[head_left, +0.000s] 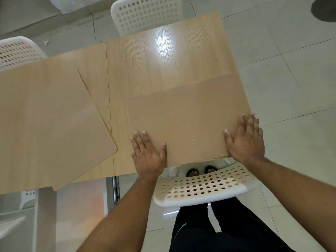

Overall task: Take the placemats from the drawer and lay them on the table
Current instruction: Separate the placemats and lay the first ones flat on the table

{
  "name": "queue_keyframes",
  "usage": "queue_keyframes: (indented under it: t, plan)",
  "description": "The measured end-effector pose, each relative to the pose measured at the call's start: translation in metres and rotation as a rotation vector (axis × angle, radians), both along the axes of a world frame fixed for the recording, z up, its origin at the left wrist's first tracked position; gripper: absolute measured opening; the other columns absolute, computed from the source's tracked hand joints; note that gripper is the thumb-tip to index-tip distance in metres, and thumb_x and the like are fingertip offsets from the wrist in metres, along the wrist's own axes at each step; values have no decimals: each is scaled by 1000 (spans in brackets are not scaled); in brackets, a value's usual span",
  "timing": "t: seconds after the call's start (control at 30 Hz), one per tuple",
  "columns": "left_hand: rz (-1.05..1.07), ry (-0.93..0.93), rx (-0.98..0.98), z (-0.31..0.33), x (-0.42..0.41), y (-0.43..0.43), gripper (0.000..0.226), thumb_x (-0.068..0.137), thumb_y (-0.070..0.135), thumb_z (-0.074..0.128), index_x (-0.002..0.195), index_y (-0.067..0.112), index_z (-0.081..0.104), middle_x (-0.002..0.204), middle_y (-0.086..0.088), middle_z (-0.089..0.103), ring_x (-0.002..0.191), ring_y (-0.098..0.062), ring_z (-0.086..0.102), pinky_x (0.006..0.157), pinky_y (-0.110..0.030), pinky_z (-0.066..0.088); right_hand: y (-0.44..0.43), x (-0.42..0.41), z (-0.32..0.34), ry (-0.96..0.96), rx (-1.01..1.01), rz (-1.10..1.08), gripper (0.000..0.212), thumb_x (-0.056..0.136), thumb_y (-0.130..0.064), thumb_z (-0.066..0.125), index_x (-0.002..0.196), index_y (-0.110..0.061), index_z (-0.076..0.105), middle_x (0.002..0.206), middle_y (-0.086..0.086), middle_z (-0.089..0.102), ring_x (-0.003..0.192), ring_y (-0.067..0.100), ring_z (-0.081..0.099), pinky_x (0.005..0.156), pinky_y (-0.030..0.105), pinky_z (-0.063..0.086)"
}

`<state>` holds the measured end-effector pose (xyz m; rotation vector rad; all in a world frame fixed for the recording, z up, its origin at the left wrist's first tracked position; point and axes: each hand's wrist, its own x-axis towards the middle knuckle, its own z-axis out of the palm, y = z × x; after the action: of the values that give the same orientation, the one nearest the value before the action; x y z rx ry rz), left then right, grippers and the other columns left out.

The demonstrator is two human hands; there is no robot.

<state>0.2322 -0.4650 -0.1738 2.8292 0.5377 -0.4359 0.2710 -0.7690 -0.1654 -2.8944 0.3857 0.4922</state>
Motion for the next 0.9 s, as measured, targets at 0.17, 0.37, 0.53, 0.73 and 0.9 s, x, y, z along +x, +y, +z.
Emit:
queue_keyframes:
  t: [0.17,0.37,0.53,0.73,0.9]
  plan:
    - [-3,-2,-1,1,-1,1,88,94,73,18,158,20,-13,166,-7,-18,152,-26,-19,119,-54,13,1,2,1,14,4,-5,83,99,-62,22,160,-9,0,167,19,-5,154,33,-4,124,46,7]
    - [33,-26,2,7,3,0,90,92,76,16,158,21,-11,167,-9,-13,153,-28,-13,117,-58,19,2,5,8,-8,7,4,84,99,-63,20,160,-9,1,167,18,-3,155,31,-3,124,46,6]
    - [-96,-93,-58,24,48,-39,87,92,74,19,158,23,-6,167,-8,-12,153,-26,-12,116,-59,21,-4,34,18,-25,70,30,82,99,-62,21,160,-11,-1,167,16,-5,155,29,-3,124,44,5]
    - [-313,-94,-152,37,96,-117,80,96,64,29,159,23,0,167,-4,-15,153,-23,-15,117,-56,18,-9,48,13,90,81,105,85,98,-65,20,159,-13,-8,167,16,-13,154,30,-8,125,44,3]
    - [-433,-67,-169,28,121,-153,71,100,48,33,160,21,4,167,-4,-13,153,-22,-14,118,-56,19,-2,46,11,61,49,77,85,98,-66,11,158,-12,-12,165,18,-18,153,30,-14,125,45,0]
